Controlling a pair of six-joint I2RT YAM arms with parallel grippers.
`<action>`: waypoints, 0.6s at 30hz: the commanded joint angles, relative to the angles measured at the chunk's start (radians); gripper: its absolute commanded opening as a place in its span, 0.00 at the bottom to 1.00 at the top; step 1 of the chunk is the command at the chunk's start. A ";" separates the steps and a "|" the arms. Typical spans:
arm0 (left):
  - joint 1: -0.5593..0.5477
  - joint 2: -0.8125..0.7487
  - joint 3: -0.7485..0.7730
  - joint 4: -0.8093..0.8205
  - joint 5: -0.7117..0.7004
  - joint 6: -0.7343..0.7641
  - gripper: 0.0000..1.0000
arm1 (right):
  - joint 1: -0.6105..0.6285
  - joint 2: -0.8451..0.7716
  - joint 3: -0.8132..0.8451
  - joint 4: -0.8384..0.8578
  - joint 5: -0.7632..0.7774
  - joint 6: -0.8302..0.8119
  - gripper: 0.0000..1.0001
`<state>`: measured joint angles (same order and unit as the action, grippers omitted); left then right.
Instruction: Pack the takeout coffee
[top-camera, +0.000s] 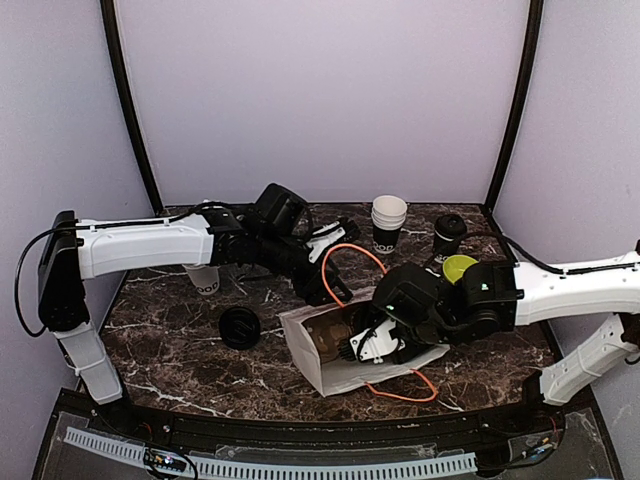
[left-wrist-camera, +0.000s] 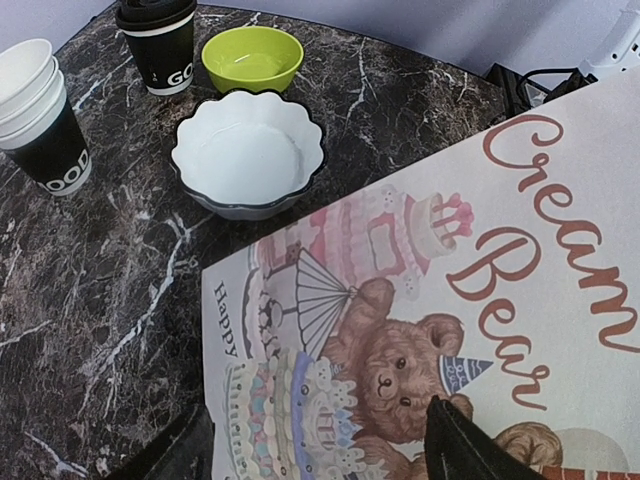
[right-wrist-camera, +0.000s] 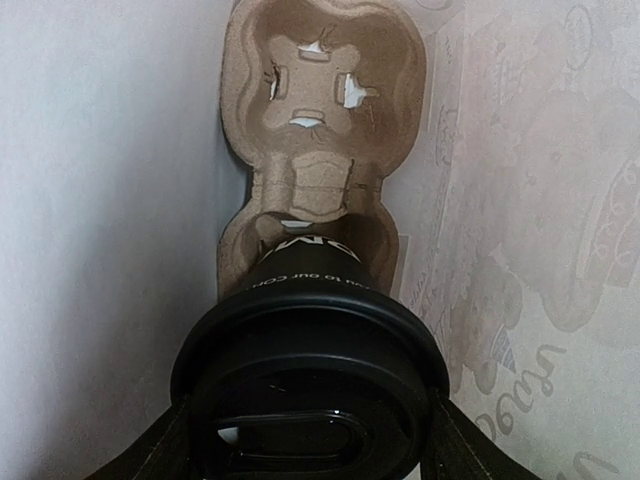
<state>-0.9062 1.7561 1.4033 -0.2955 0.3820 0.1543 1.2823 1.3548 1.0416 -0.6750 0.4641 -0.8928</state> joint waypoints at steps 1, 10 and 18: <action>-0.003 0.002 -0.018 -0.027 0.017 0.018 0.75 | -0.017 0.025 -0.003 0.033 0.011 0.008 0.56; -0.003 0.005 -0.020 -0.027 0.022 0.019 0.75 | -0.046 0.053 -0.029 0.100 -0.003 -0.016 0.55; -0.002 0.005 -0.021 -0.030 0.009 0.026 0.75 | -0.046 0.040 -0.049 0.039 -0.110 -0.012 0.55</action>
<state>-0.9062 1.7596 1.4029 -0.2951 0.3824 0.1577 1.2469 1.3952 1.0222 -0.5983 0.4271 -0.9085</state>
